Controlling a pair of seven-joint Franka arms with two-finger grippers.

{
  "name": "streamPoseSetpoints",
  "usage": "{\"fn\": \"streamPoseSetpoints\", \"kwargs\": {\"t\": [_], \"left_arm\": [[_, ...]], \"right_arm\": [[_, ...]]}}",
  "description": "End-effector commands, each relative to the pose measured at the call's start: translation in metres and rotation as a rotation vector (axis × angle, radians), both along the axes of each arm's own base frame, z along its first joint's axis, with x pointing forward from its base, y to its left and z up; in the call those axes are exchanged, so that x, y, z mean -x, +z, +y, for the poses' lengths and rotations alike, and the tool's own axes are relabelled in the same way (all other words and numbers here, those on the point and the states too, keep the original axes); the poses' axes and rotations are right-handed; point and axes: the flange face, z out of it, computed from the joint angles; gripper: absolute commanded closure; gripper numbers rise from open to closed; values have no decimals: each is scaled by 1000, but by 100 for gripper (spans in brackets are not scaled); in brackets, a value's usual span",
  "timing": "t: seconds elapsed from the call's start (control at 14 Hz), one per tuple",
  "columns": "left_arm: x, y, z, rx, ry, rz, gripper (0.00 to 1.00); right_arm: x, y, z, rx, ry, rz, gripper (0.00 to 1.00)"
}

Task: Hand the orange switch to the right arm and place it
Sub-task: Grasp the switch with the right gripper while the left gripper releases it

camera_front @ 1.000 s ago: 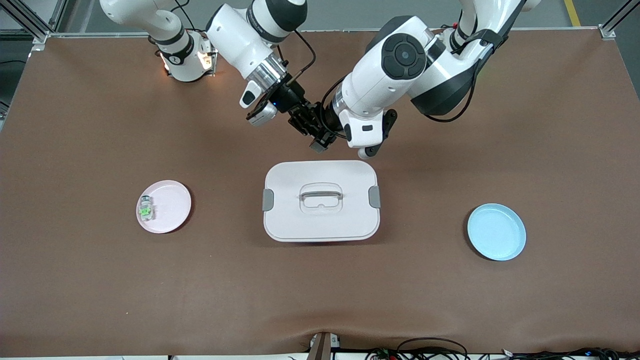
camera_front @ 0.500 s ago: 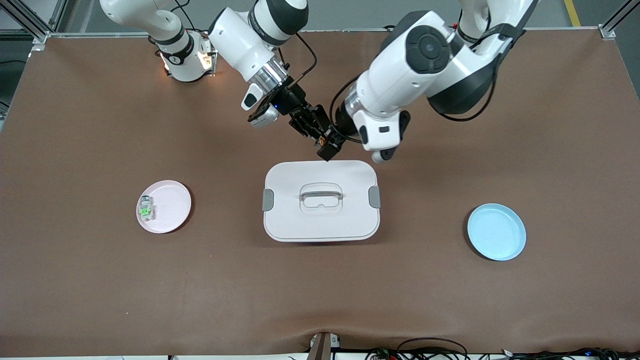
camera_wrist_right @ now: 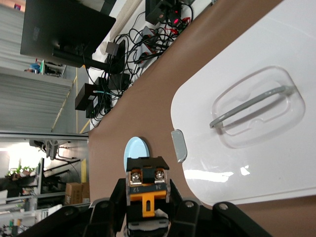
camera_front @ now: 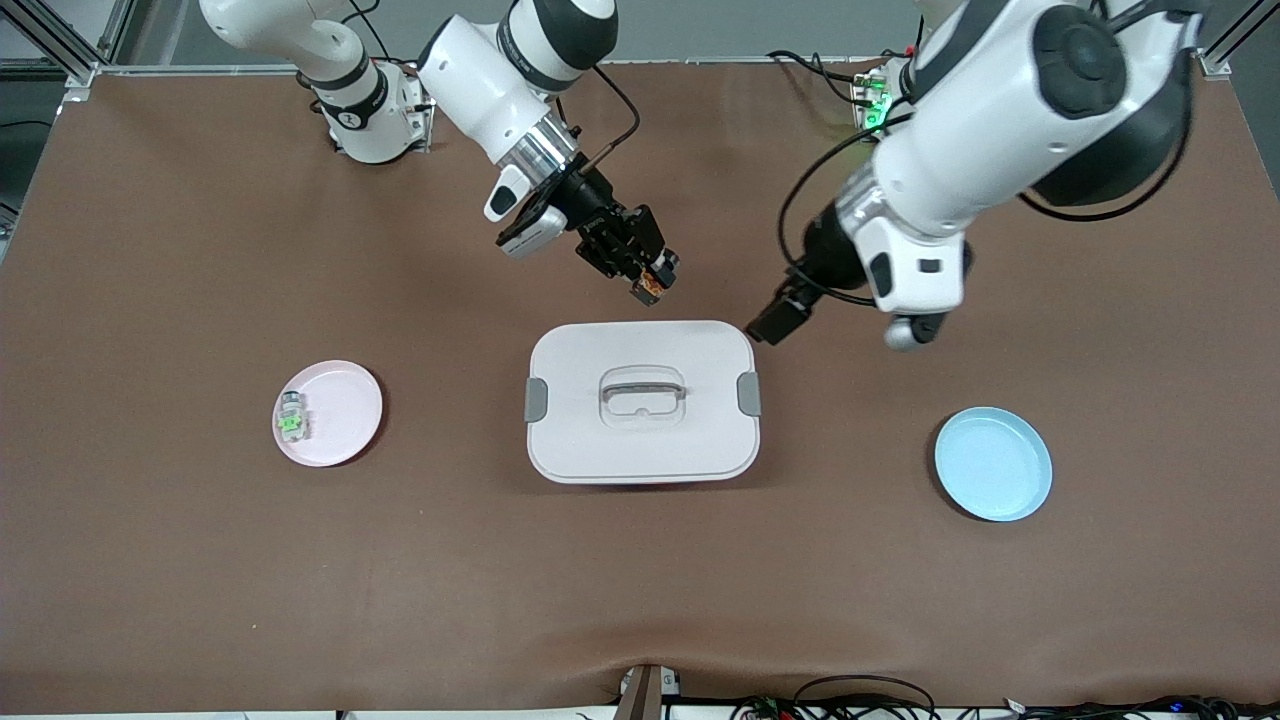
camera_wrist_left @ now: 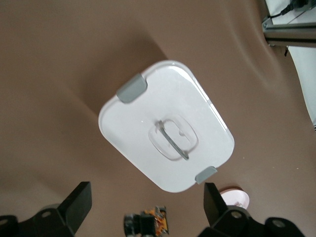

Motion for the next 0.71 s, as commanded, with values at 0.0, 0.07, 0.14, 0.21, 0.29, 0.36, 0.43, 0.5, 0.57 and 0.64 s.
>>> {"fn": "streamPoseSetpoints", "kwargs": {"t": [0.0, 0.07, 0.14, 0.21, 0.29, 0.36, 0.43, 0.5, 0.57, 0.64], "left_arm": [[-4, -2, 29, -81, -117, -32, 0], [-5, -6, 39, -129, -179, -37, 0], [-6, -9, 48, -177, -238, -39, 0], [-7, -12, 58, -218, -294, -36, 0], [-8, -15, 65, -245, -343, -32, 0], [-9, -14, 79, -269, -390, -28, 0], [-11, -14, 91, -276, -434, -23, 0], [-13, -12, 106, -278, -477, -20, 0], [-12, -7, 119, -283, -517, -18, 0], [-11, -6, 131, -287, -559, -10, 0]], "right_arm": [[-3, -4, -2, 67, 78, -74, 100], [-6, -9, -5, 100, 119, -98, 100], [-10, -11, -8, 112, 137, -100, 100], [-13, -13, -11, 111, 146, -89, 100], [-16, -14, -12, 117, 165, -90, 100], [-19, -16, -15, 130, 189, -97, 100], [-23, -19, -19, 142, 216, -102, 100], [-28, -25, -25, 165, 262, -111, 100], [-35, -29, -33, 184, 297, -121, 100], [-39, -35, -41, 202, 317, -127, 100]]}}
